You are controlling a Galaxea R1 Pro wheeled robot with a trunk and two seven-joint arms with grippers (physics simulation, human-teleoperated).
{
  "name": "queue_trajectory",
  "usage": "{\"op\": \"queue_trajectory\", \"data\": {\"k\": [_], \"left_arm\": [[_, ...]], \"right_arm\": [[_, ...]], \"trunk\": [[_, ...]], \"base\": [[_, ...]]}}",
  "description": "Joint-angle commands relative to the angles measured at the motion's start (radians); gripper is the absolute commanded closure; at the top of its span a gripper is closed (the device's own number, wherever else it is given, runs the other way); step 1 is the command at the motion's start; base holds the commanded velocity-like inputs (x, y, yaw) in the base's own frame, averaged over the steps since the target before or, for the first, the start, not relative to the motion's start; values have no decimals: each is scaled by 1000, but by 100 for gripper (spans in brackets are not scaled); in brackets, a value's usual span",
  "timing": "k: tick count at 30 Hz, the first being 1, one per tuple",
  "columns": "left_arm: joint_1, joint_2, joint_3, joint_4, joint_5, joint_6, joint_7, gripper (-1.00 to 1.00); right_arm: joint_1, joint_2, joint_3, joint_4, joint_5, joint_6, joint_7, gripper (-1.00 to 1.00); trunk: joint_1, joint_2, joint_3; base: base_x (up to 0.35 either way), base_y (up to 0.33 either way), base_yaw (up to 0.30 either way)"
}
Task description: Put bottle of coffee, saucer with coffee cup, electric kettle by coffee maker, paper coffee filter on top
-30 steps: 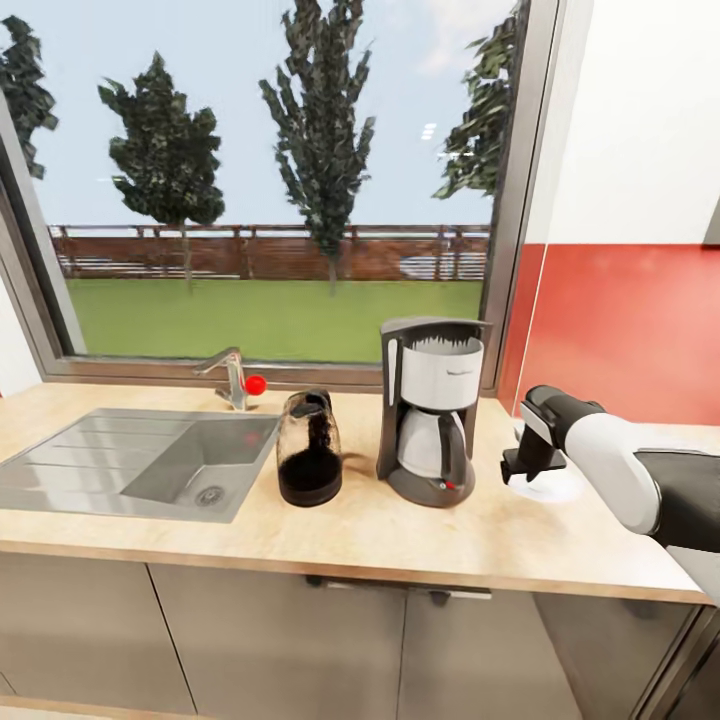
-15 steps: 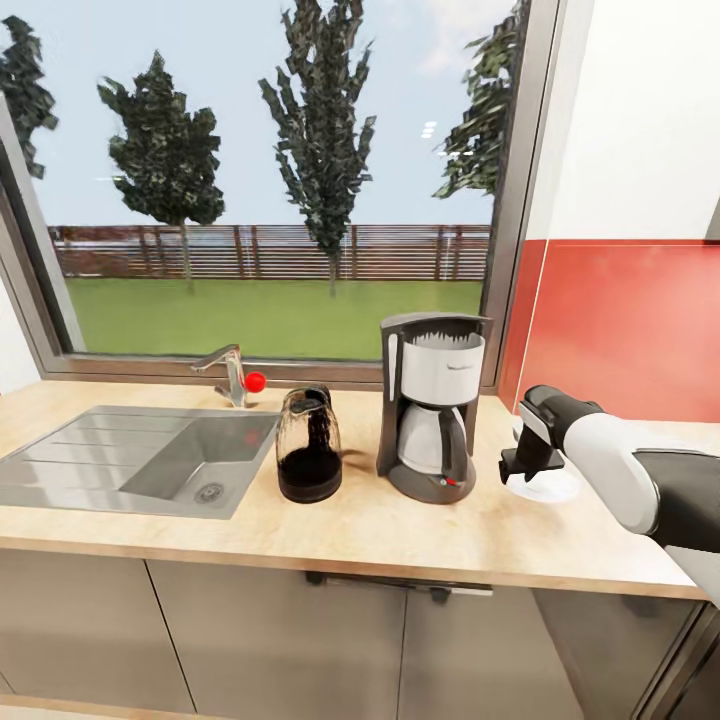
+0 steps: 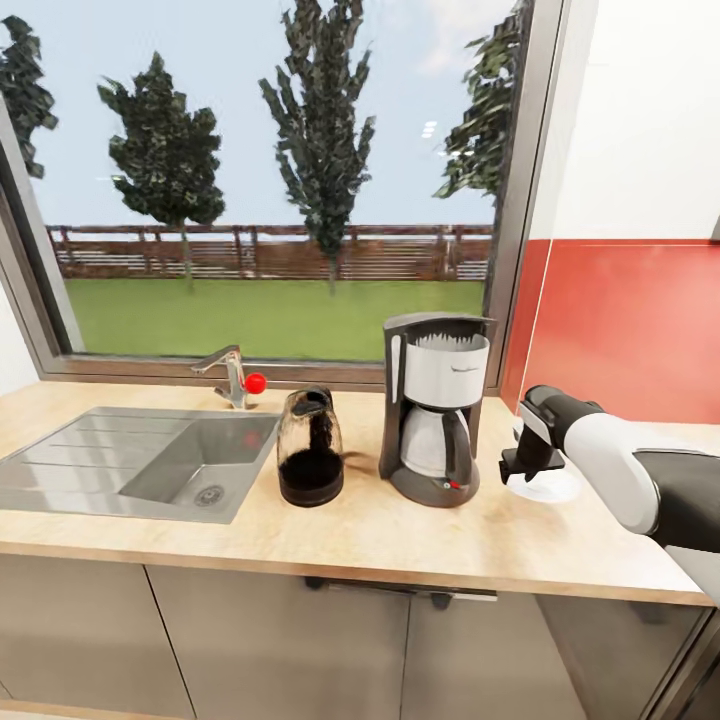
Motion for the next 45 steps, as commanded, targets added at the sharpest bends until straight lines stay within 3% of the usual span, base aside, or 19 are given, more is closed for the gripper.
{"op": "queue_trajectory", "data": {"k": [1,45], "left_arm": [[-1,0,-2,1,6,-3,-3,-100],[-1,-2,-2,1,6,-2,-3,-100]], "right_arm": [[-2,0,3,2,11,0,10,100],[-2,1,3,2,14,0,10,100]], "trunk": [[0,-1,-1],[165,-302,-136]], "base": [[0,0,0],[0,0,0]]}}
